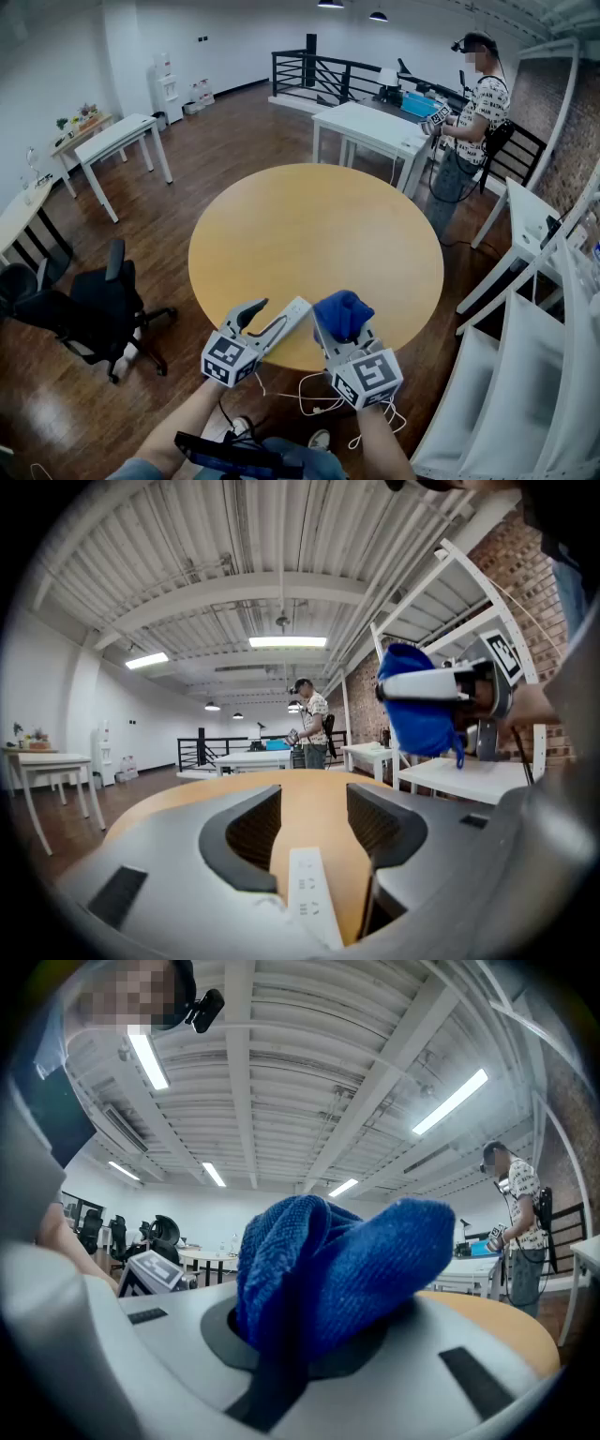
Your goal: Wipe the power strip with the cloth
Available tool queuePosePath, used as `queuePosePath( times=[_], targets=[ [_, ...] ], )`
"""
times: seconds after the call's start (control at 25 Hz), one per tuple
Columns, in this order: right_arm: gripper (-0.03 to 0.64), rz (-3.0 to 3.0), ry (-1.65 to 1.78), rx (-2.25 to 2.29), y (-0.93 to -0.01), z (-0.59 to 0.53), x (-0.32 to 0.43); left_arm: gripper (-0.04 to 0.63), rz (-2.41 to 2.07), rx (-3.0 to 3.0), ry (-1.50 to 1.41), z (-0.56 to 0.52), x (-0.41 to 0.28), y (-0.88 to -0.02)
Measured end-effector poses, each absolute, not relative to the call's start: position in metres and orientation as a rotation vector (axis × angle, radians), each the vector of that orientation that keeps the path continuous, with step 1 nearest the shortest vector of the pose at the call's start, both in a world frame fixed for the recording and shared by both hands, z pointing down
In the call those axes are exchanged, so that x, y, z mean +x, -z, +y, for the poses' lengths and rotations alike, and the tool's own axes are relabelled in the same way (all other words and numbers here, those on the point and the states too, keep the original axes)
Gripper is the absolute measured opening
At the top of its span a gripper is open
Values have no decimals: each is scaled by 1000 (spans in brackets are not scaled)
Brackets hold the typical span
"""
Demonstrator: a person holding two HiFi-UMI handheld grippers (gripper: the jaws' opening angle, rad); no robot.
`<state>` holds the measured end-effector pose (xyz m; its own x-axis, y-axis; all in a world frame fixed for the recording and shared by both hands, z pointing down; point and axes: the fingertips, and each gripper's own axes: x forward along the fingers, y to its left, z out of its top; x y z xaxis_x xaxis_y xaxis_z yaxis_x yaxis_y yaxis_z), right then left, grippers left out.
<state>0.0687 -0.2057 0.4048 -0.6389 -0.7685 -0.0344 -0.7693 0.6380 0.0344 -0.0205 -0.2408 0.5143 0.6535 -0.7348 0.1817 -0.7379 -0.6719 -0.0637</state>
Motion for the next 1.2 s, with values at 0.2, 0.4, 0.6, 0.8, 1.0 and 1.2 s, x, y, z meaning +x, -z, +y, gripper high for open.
queuePosePath(
  times=[0.2, 0.4, 0.6, 0.8, 1.0, 1.2],
  targets=[
    [54, 2785, -56, -1348, -405, -205, 72, 290, -1236, 2731, -459, -241, -33, -584],
    [54, 2778, -42, -1362, -406, -203, 75, 337, -1243, 2639, -592, -239, -40, -632],
    [54, 2776, -40, -1363, -408, -200, 76, 337, -1210, 2568, -701, -237, -39, -666],
    [54, 2782, -19, -1380, -415, -197, 77, 337, -1186, 2530, -784, -239, -35, -686],
    [54, 2776, -4, -1398, -420, -196, 83, 339, -1192, 2511, -865, -241, -32, -697],
    [54, 2775, 20, -1398, -423, -197, 85, 284, -1190, 2516, -907, -242, -33, -696]
  ],
)
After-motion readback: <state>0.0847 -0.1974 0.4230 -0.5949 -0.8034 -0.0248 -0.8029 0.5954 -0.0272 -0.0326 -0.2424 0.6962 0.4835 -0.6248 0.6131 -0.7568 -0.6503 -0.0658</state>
